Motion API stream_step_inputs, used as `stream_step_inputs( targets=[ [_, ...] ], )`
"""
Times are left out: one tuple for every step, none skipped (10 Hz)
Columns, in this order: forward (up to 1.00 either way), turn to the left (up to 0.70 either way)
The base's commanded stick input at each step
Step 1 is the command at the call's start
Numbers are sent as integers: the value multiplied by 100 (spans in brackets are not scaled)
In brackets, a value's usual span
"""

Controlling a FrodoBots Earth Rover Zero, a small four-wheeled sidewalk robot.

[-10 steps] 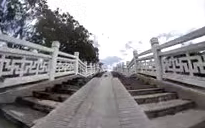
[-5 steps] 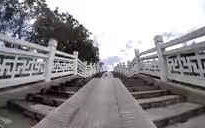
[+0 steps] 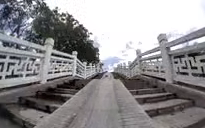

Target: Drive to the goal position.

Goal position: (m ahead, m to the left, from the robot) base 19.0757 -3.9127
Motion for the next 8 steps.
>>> stream_step_inputs(
  targets=[
    [45,0],
    [45,0],
    [38,0],
    [0,0],
    [0,0],
    [0,0],
    [0,0],
    [0,0]
  ],
)
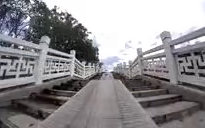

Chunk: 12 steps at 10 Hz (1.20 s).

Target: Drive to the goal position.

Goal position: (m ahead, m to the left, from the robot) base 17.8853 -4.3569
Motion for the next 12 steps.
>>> stream_step_inputs(
  targets=[
    [0,0],
    [0,0],
    [0,0],
    [0,0],
    [17,0],
    [37,0],
    [34,0],
    [14,0],
    [0,0],
    [0,0],
    [0,0],
    [0,0]
  ],
)
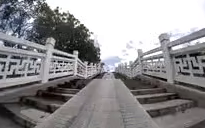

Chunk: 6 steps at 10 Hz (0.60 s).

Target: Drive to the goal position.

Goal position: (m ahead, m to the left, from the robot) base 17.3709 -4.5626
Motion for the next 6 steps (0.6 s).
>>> stream_step_inputs(
  targets=[
    [0,0],
    [0,0],
    [0,0],
    [0,0],
    [0,0],
    [13,0]
  ],
)
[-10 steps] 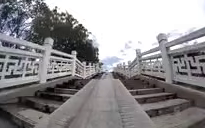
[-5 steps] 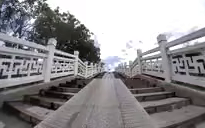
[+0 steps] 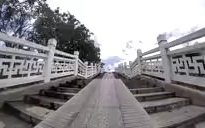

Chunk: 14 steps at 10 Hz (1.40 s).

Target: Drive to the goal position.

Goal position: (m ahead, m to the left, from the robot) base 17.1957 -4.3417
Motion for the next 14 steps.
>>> stream_step_inputs(
  targets=[
    [45,0],
    [45,0],
    [45,0],
    [45,0],
    [45,0],
    [45,0],
    [45,0],
    [45,0],
    [45,0],
    [45,0],
    [45,0],
    [45,0],
    [45,0],
    [45,0]
  ],
)
